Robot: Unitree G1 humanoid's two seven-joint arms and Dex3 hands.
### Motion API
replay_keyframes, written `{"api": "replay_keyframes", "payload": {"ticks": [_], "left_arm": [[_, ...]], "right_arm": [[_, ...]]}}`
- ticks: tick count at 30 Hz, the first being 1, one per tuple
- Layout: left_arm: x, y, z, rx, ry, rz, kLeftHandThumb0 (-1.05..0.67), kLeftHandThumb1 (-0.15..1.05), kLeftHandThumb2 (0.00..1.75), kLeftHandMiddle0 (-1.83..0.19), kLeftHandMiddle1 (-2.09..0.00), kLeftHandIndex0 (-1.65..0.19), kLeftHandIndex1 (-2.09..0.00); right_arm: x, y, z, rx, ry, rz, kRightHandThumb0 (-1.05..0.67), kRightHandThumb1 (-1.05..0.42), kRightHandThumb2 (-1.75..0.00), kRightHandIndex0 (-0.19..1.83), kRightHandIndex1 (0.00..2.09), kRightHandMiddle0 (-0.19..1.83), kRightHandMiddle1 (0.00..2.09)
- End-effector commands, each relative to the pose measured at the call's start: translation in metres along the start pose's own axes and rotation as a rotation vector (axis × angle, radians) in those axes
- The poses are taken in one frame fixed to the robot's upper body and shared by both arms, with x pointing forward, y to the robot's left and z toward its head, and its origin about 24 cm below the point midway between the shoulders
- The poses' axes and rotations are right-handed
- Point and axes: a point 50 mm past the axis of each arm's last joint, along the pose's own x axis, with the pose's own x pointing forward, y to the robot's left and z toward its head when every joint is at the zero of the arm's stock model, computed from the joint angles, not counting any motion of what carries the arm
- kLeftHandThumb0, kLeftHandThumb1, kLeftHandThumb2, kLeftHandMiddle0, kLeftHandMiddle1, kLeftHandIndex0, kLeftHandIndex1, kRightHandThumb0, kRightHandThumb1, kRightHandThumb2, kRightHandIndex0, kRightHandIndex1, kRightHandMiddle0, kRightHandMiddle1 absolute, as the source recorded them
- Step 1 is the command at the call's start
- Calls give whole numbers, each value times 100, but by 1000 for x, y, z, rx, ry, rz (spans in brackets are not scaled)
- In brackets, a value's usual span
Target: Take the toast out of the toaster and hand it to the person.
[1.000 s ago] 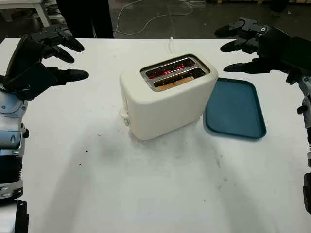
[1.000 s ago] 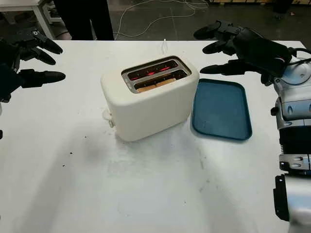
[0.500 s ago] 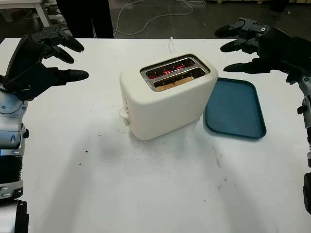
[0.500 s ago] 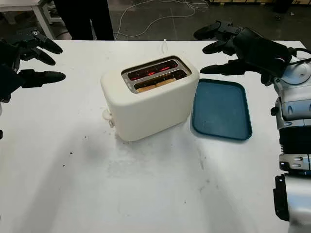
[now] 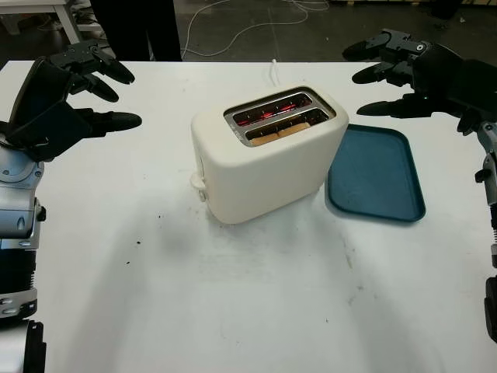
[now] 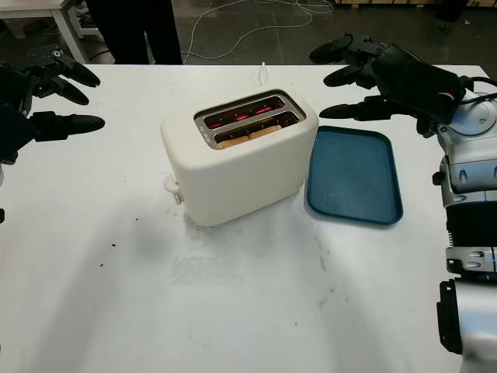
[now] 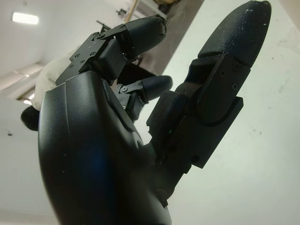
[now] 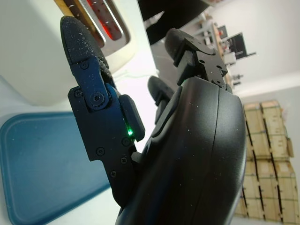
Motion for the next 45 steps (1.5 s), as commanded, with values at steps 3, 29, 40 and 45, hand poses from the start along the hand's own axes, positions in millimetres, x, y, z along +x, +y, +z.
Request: {"api": "replay_keyframes", "payload": {"ticks": [3, 29, 40, 45], "left_arm": [[-2, 2, 0, -5, -5, 10, -105, 68, 0, -45, -133, -49, -115], [-2, 1, -1, -16, -5, 6, -105, 68, 0, -43, -134, -48, -116], [-2, 1, 0, -11, -6, 6, -105, 68, 0, -42, -136, -47, -118], [-1, 1, 0, -11, -2, 3, -105, 68, 0, -42, -136, -47, -118]], "right_arm": [[0, 1, 3, -10, -16, -5, -71, -78, 0, 0, 81, 5, 67], [1, 1, 1, 5, -26, -2, -71, -79, 0, 0, 81, 5, 67], [1, 0, 2, 4, -17, -2, -73, -78, 0, 0, 80, 5, 67], [1, 0, 3, 1, -22, -1, -74, -79, 0, 0, 81, 5, 67]]}}
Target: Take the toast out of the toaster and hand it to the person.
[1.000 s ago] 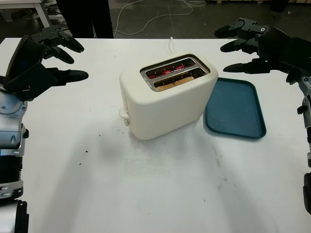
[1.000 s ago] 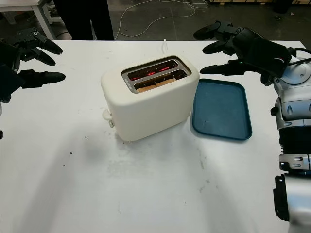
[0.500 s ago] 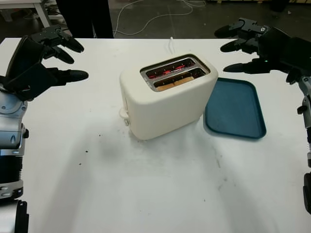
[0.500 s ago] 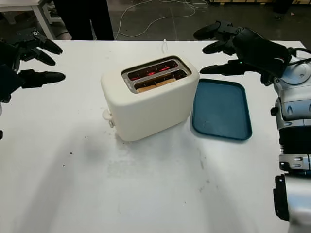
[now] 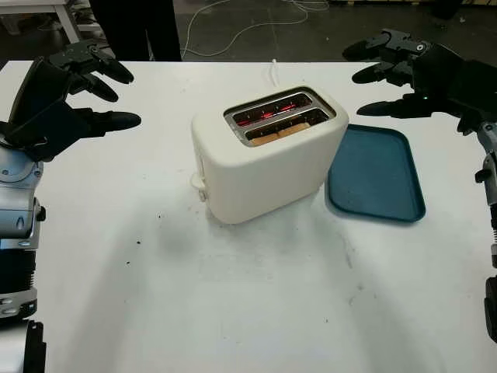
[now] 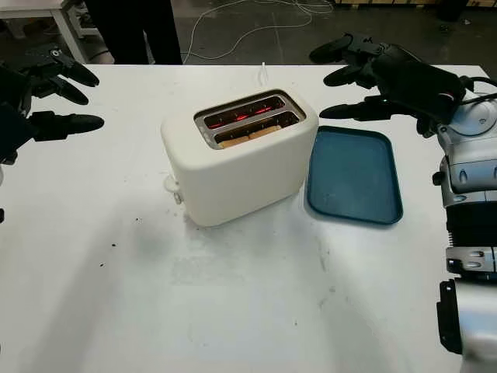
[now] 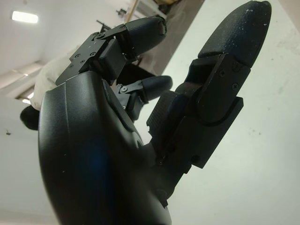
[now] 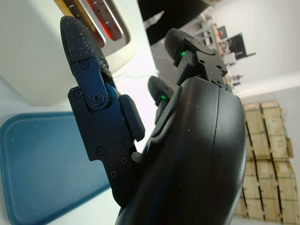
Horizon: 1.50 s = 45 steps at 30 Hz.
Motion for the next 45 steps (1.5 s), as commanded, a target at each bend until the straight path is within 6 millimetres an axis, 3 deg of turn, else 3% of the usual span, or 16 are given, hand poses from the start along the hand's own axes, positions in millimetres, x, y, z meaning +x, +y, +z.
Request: {"api": "replay_keyframes", "payload": {"ticks": [1, 25, 45], "left_arm": [[0, 1, 1, -4, -2, -1, -105, 68, 0, -42, -136, -47, -118], [0, 1, 0, 23, -23, 3, -105, 73, 0, -47, -132, -49, -116], [-2, 0, -1, -21, -13, 4, -105, 67, 0, -41, -136, -47, -117]], "right_arm": [[1, 0, 3, 6, -17, -3, -74, -78, 0, 0, 81, 5, 67], [1, 0, 3, 4, -18, -3, -73, -78, 0, 0, 83, 6, 67], [1, 1, 3, 10, -18, 1, -70, -78, 0, 0, 83, 6, 67]]}}
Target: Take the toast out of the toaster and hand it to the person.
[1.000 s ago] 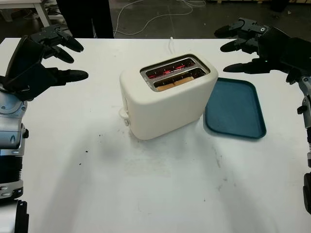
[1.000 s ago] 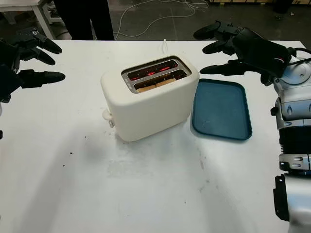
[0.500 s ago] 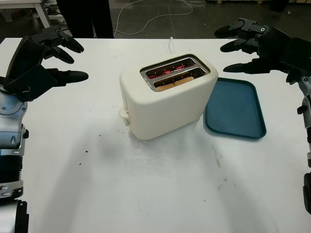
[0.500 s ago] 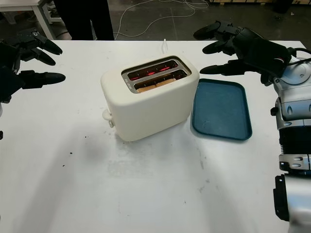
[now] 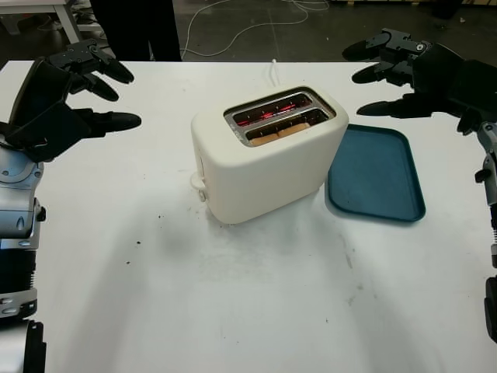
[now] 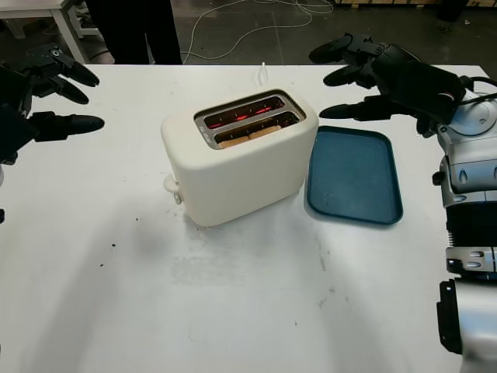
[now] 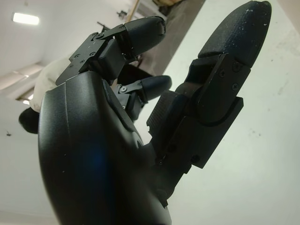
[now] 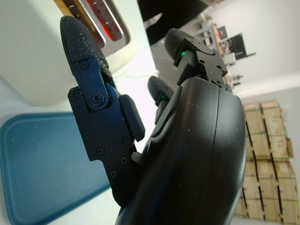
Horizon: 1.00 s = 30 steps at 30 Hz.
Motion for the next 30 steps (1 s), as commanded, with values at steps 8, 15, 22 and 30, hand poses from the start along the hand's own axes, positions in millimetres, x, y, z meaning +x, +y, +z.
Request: {"api": "replay_keyframes", "payload": {"ticks": [8, 15, 22, 30], "left_arm": [[-2, 1, 0, -4, -3, 7, -105, 69, 1, -42, -135, -48, -117], [-2, 1, 0, -5, 0, 8, -105, 70, 1, -43, -134, -49, -116], [-2, 1, 1, 6, -6, 5, -105, 71, 1, -44, -132, -49, -115], [-2, 1, 0, 9, -10, 5, -105, 71, 0, -45, -131, -49, -114]], "right_arm": [[1, 1, 1, 1, -27, 10, -70, -79, 0, 0, 80, 4, 67], [1, 1, 1, -11, -25, 5, -71, -80, 0, 0, 82, 4, 68], [0, 1, 2, -24, -13, 1, -72, -80, 0, 0, 82, 4, 68], [1, 1, 2, -9, -21, 2, -71, -80, 0, 0, 82, 4, 68]]}}
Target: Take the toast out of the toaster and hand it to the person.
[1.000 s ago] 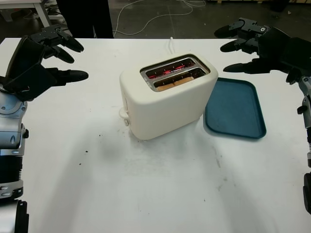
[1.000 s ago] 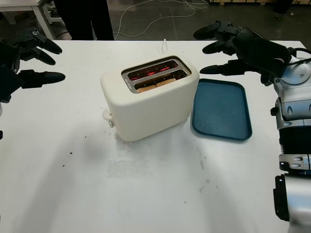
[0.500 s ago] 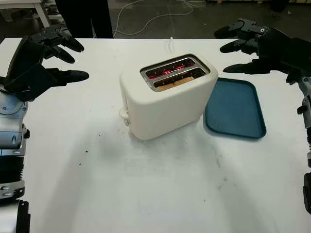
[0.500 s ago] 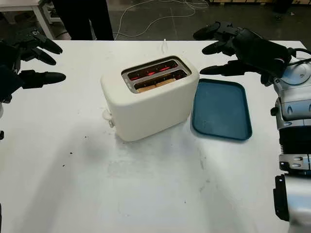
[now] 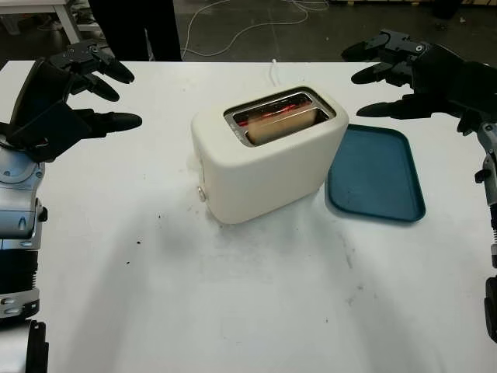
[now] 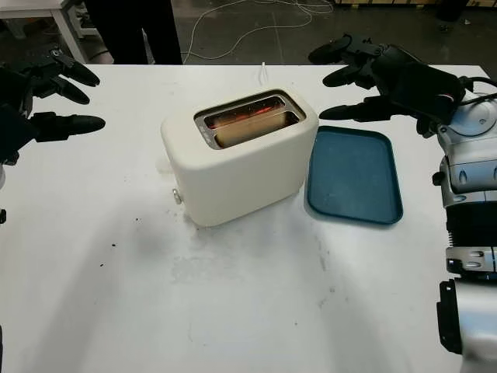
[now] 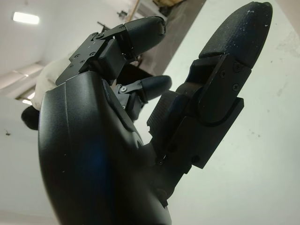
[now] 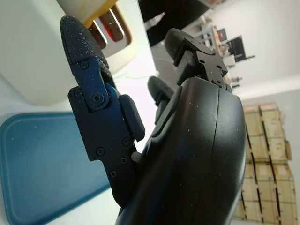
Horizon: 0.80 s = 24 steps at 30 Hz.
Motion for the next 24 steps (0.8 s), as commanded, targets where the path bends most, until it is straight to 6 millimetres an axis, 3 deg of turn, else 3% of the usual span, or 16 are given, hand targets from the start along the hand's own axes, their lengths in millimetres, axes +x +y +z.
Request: {"api": "replay_keyframes", "payload": {"ticks": [1, 15, 24], "left_arm": [[-2, 2, 0, 13, -6, 1, -105, 71, 1, -45, -131, -49, -114], [-1, 1, 1, -1, 1, 4, -105, 69, 0, -44, -132, -49, -115], [-1, 1, 1, -4, 4, -2, -105, 68, 0, -42, -135, -47, -117]], "right_arm": [[1, 0, 2, 0, -14, -7, -70, -79, 0, 0, 81, 4, 69], [0, -2, 5, -4, -37, -37, -70, -77, 0, 0, 88, 6, 71], [-2, -16, 34, 5, -145, -218, -56, -67, 0, 11, 94, 23, 64]]}}
